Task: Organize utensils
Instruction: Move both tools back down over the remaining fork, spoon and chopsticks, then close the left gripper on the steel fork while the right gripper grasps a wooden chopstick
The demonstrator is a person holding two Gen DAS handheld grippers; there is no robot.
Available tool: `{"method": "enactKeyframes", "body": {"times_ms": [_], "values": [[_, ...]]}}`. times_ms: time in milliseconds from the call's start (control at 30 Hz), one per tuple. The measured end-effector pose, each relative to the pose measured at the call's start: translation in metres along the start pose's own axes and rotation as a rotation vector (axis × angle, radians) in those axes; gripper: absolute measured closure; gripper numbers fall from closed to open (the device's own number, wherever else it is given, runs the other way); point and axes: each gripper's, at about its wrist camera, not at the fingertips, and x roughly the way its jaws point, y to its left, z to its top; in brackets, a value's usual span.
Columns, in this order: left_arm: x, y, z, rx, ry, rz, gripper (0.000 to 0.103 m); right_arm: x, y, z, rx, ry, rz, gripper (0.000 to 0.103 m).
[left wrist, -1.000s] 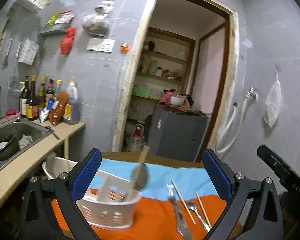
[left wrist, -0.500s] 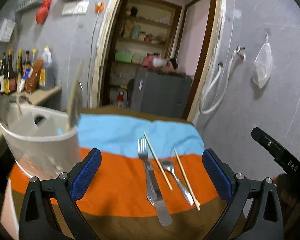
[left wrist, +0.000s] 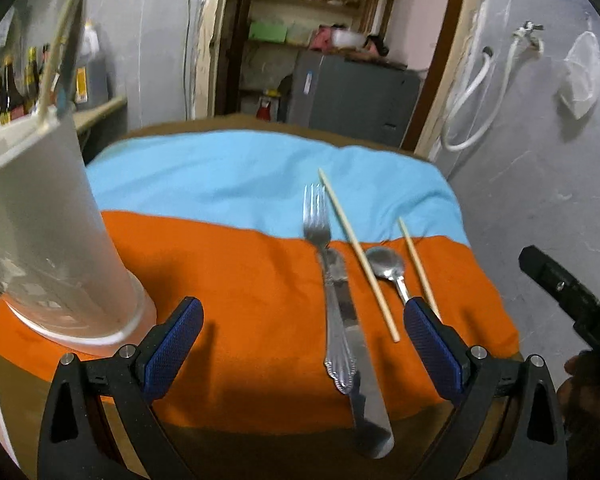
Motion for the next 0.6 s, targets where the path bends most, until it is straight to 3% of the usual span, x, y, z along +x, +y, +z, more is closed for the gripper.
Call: {"method": "enactKeyframes", "body": {"times_ms": [100, 167, 267, 500, 600], "values": [[0.008, 0.003, 0.003, -0.005, 0.030, -0.012, 0.017, 0.011, 0.002, -0.004, -0.013, 0.056, 0.014, 0.026], [0.016, 0.003, 0.006, -0.005, 0.058, -0.019, 0.032, 0.019, 0.003, -0.005, -0.021, 0.098, 0.033, 0.027], [0.027, 0.003, 0.011, -0.017, 0.086, -0.038, 0.044, 0.028, 0.008, -0.005, -0.044, 0.150, 0.059, 0.032], [0.049, 0.004, 0.026, -0.014, 0.120, -0.036, 0.061, 0.056, 0.020, 0.001, -0.090, 0.244, 0.088, 0.049], [0.057, 0.007, 0.034, -0.030, 0.129, -0.042, 0.068, 0.069, 0.026, 0.002, -0.113, 0.280, 0.082, 0.062]]}}
